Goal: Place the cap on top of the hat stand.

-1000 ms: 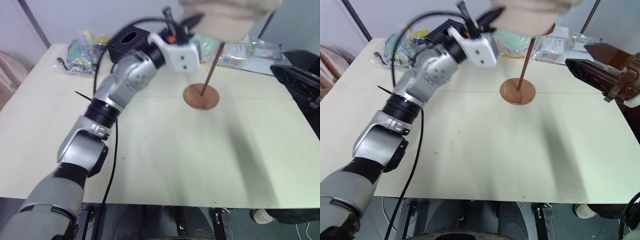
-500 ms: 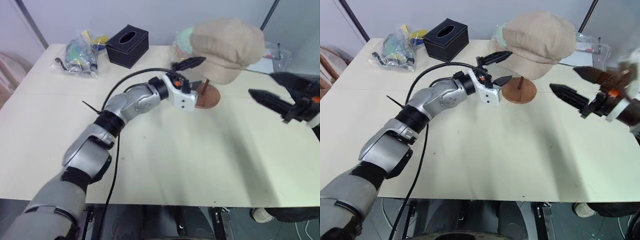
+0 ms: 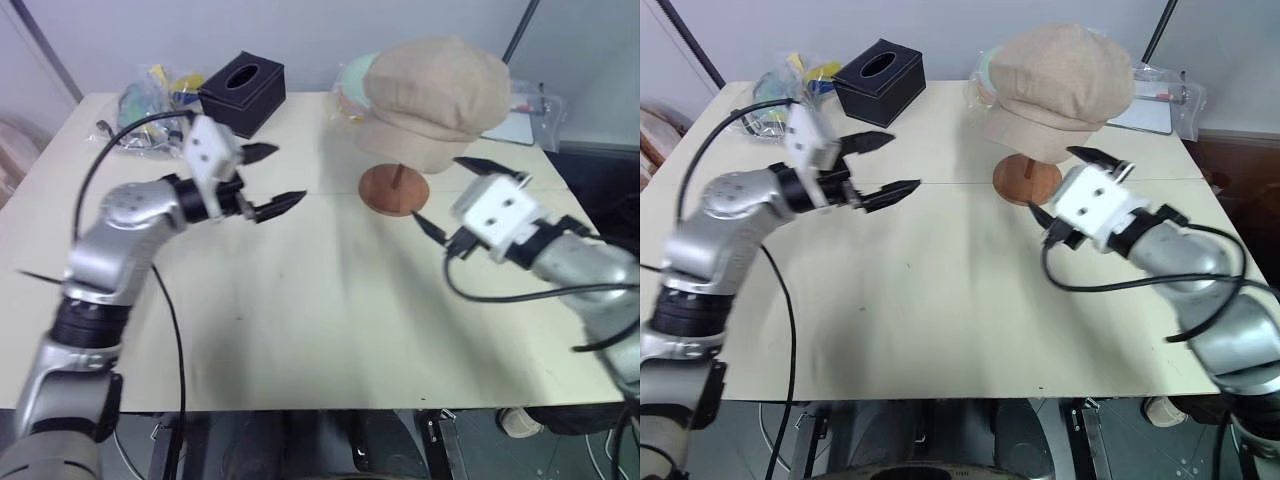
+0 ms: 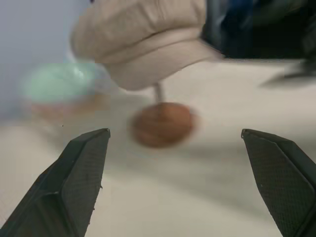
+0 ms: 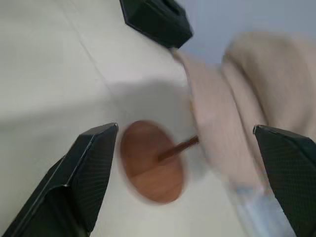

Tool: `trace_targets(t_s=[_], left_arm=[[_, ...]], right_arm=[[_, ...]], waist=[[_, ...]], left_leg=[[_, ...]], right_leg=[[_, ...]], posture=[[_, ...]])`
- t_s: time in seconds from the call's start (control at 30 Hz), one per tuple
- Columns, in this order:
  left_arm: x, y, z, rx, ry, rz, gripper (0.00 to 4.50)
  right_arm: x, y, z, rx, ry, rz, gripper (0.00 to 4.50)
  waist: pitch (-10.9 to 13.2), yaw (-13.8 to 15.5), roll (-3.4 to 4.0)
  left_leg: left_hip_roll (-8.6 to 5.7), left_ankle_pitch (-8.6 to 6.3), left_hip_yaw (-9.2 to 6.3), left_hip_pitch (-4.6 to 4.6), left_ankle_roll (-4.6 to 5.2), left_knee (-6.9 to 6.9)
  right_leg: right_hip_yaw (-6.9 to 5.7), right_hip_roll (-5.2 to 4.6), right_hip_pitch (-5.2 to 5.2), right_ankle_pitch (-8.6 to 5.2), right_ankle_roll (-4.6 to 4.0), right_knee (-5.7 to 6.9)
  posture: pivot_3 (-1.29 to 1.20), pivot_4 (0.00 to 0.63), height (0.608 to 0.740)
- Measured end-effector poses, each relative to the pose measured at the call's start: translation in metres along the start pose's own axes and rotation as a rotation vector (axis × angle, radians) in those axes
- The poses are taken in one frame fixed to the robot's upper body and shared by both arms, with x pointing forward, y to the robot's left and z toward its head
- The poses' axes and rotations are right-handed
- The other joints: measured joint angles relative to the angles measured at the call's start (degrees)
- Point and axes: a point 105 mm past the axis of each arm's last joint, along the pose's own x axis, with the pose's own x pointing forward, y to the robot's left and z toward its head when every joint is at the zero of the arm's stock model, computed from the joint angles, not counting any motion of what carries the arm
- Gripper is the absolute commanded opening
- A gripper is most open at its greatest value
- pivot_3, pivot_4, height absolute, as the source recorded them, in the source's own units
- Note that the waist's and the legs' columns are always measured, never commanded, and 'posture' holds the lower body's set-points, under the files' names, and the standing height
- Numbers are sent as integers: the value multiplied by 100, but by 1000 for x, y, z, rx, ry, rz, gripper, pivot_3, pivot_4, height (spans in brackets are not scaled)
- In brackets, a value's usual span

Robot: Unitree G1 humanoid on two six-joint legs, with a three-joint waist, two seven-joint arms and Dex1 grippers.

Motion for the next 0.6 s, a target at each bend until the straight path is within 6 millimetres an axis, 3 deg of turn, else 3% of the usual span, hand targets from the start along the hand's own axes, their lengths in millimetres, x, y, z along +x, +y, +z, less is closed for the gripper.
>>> trace_targets(t_s=[0.2,0.47,0.57,0.6], left_arm=[[-22,-12,23,-178,-22,-121,4470],[-22,-14,32,-171,-43,-117,4470],[-21,-13,34,-165,-49,-106,4500],[-21,-12,34,-165,-49,-102,4500]], right_arm=[[40,4,-8,-208,32,-114,4500],[70,1,-30,-248,120,-175,4500],[76,4,-28,-252,111,-180,3208],[77,4,-26,-255,104,-187,2589]], waist=[[1,12,-8],[1,10,-8],[1,5,-7],[1,2,-7]], left_leg=[[-7,1,2,10,-1,4],[-5,1,1,11,-2,0],[-6,1,2,11,-2,-1],[-6,1,2,10,-2,-2]], right_leg=[[2,-3,13,0,-1,1],[2,-3,10,1,-3,5],[4,-3,8,2,-3,7],[4,-3,6,2,-3,7]], posture=[[0,150,740],[0,150,740],[0,150,740],[0,150,740]])
